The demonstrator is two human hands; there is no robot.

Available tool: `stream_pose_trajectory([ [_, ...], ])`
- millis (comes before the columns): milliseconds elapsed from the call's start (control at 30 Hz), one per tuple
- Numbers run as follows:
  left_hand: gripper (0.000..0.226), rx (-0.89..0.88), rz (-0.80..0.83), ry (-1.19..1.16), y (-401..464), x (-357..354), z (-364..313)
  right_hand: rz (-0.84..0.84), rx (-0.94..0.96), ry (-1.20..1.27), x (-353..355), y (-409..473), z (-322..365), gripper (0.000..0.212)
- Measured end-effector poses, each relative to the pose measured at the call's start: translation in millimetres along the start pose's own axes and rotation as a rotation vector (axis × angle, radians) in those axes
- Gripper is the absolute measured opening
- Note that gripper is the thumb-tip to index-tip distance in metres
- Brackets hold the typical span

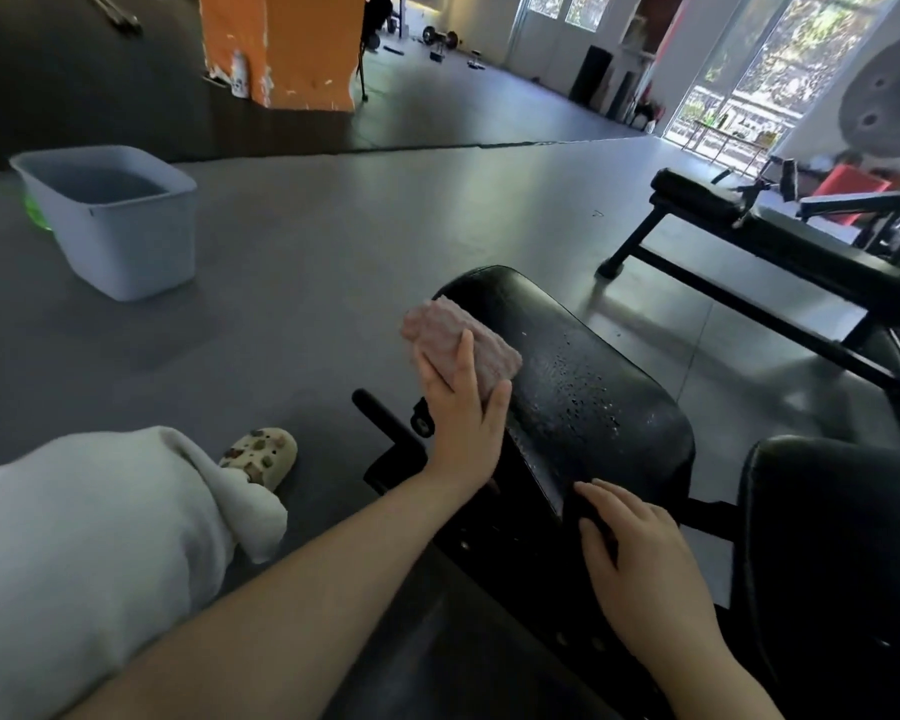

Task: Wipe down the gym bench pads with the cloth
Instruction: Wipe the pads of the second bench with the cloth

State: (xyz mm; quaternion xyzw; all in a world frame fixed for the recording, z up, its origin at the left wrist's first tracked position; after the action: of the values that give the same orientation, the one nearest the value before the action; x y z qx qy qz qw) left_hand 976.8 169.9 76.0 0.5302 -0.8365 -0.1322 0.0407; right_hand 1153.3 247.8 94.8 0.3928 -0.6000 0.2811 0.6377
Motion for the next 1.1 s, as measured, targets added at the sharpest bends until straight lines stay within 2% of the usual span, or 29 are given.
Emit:
stream_pose_trajectory([
  [167, 0.056, 0.082, -0.130, -0.089, 55, 33, -5, 0.003, 0.037, -0.026, 2, -5, 3, 0.043],
  [233, 0.053, 0.070, -0.114, -0.053, 56, 33, -5, 0.008, 0.052, -0.028, 6, -9, 5, 0.046],
  [333, 0.050, -0.035, -0.103, 0.094, 38, 28, -7, 0.052, 0.104, -0.024, 2, -17, 9, 0.051],
  [433, 0.045, -0.115, -0.005, 0.151, 0, 2, -10, 0.016, 0.122, -0.066, 5, -24, 9, 0.055],
  [500, 0.045, -0.180, 0.096, 0.249, -39, -25, -11, 0.038, 0.114, -0.094, 3, -34, 1, 0.059],
  [567, 0.053, -0.267, 0.227, 0.446, -83, -50, -7, 0.078, 0.102, -0.188, 0, -42, -8, 0.063],
  [700, 0.055, -0.517, 0.633, 0.814, -156, -101, -1, 0.115, 0.010, -0.430, 4, -57, -37, 0.034],
  [767, 0.060, -0.512, 0.791, 0.944, -166, -119, 2, 0.169, -0.088, -0.497, 11, -63, -54, 0.028],
  [867, 0.060, -0.643, 0.955, 1.249, -167, -144, 1, 0.122, -0.160, -0.612, 29, -70, -66, 0.042],
  [933, 0.059, -0.619, 1.127, 1.344, -165, -157, 3, 0.119, -0.176, -0.665, 32, -72, -73, 0.051],
  [1000, 0.049, -0.577, 1.261, 1.364, -163, -169, -5, 0.158, -0.194, -0.672, 29, -73, -80, 0.054],
  [1100, 0.047, -0.470, 1.386, 1.388, -147, -188, -2, 0.179, -0.208, -0.639, 29, -71, -84, 0.054],
])
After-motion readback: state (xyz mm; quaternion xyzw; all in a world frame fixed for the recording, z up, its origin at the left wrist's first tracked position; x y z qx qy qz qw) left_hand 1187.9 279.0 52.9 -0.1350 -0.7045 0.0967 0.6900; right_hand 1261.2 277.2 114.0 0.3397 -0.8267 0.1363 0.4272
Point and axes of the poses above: each hand's wrist, its own y-axis towards the middle knuckle, its own x-axis out of the back of the hand, z = x × y, the point moved 10 cm from there along y, towards the middle knuckle, and after that the axes turned 15 degrees about -y, right-handed, at the moved point
